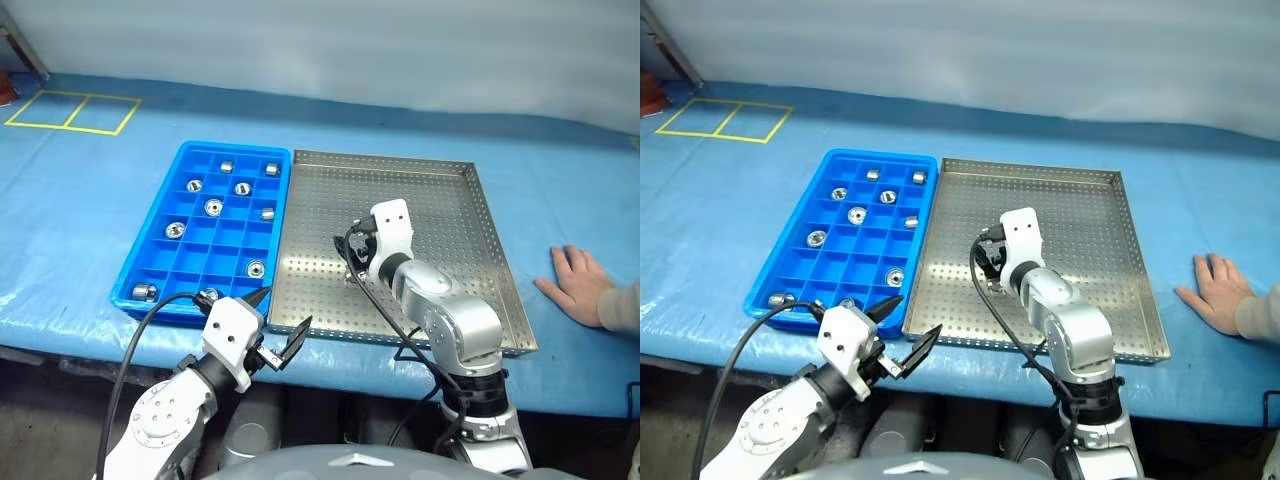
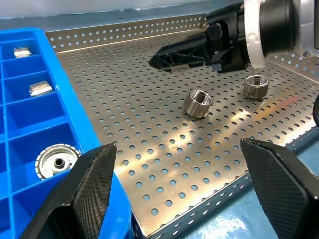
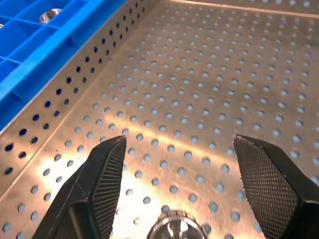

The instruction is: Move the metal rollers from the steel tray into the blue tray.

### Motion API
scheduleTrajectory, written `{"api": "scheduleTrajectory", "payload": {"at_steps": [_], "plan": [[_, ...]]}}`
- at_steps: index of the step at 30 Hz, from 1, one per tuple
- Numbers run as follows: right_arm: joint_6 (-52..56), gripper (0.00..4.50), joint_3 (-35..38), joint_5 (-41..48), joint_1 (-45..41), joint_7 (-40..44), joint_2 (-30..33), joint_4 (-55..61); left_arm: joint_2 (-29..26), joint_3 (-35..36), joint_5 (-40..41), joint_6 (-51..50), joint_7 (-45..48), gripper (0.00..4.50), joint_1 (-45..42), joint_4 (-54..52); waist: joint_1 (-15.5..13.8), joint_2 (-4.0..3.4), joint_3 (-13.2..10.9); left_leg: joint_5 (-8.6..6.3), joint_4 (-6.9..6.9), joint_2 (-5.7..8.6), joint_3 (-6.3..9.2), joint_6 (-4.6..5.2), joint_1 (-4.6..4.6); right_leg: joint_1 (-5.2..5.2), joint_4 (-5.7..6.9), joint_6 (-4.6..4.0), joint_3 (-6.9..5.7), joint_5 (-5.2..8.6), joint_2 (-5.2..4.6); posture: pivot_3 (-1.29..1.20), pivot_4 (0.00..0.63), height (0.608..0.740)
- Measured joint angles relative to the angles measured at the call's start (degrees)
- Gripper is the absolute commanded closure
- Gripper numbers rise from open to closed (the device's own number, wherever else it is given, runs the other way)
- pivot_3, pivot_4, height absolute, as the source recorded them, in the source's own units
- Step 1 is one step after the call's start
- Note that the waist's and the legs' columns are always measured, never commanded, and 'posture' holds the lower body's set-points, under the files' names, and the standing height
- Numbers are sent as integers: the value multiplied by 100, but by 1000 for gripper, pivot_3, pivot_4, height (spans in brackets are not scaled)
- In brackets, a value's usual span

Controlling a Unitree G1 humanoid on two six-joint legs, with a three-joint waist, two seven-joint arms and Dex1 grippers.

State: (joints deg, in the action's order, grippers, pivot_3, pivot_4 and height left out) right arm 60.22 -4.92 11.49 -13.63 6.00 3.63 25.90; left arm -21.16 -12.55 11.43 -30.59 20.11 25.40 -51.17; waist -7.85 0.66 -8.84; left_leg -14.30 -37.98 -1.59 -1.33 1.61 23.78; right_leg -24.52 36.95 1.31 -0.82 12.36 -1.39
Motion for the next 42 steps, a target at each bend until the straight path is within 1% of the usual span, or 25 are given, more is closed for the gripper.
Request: {"api": "scheduleTrajectory", "payload": {"at_steps": [6,9,12,15,16,21,26,28,33,37,42], "plan": [[169,896,-177,54,554,10,-81,102,-56,-44,34,9,51,162,-64,4,77,0,0,0,0,1,0,0,0,1,-1,0,3,1,-2,304,150,740],[165,896,-271,61,609,30,-55,39,-60,-47,49,9,60,162,-93,8,100,0,0,0,-3,1,-1,0,-2,2,-1,0,4,0,-2,306,150,740],[91,1519,-385,26,609,55,57,-65,-61,-47,49,10,58,162,-105,15,118,0,1,0,-3,1,-1,0,-3,3,-1,0,4,1,-2,316,150,740],[-10,2515,-466,27,606,164,136,-73,-59,-47,45,20,41,162,-106,33,125,0,0,0,-1,1,-1,1,-2,2,-1,0,4,1,-1,316,150,740],[-14,2768,-487,27,602,176,144,-75,-56,-48,42,25,31,162,-107,46,127,0,0,0,-1,1,0,1,-2,1,-2,0,4,0,-1,316,150,740],[-39,2780,-507,33,355,291,212,-94,-11,-51,-115,162,-137,162,-108,79,115,0,0,1,-3,2,-1,1,-3,3,0,2,4,-1,0,371,150,740],[-384,2780,-612,23,-677,434,43,-530,266,-24,-446,327,-587,162,-131,124,63,0,0,2,-3,-1,0,1,-6,2,7,5,3,-3,6,422,150,740],[-585,2780,-738,21,-1034,529,-72,-768,425,66,-546,348,-796,162,-156,131,3,2,1,1,2,0,5,1,-6,2,7,26,0,-16,7,451,150,740],[-1119,2780,-1108,-21,-1615,765,-437,-1680,666,353,-729,358,-1207,162,-148,128,-166,2,1,1,8,4,6,1,-1,-1,5,27,0,-18,5,535,150,740],[-1647,2780,-1208,-105,-2060,869,-772,-2544,773,505,-883,344,-1443,162,96,2,-405,2,1,1,8,4,4,0,-1,-1,2,31,-1,-19,5,606,150,740],[-2241,2780,-1292,-194,-2434,1077,-1115,-3491,859,501,-1066,342,-1614,162,327,-114,-866,1,1,1,7,1,1,-1,-3,-4,1,31,-6,-18,8,647,150,740]]}}
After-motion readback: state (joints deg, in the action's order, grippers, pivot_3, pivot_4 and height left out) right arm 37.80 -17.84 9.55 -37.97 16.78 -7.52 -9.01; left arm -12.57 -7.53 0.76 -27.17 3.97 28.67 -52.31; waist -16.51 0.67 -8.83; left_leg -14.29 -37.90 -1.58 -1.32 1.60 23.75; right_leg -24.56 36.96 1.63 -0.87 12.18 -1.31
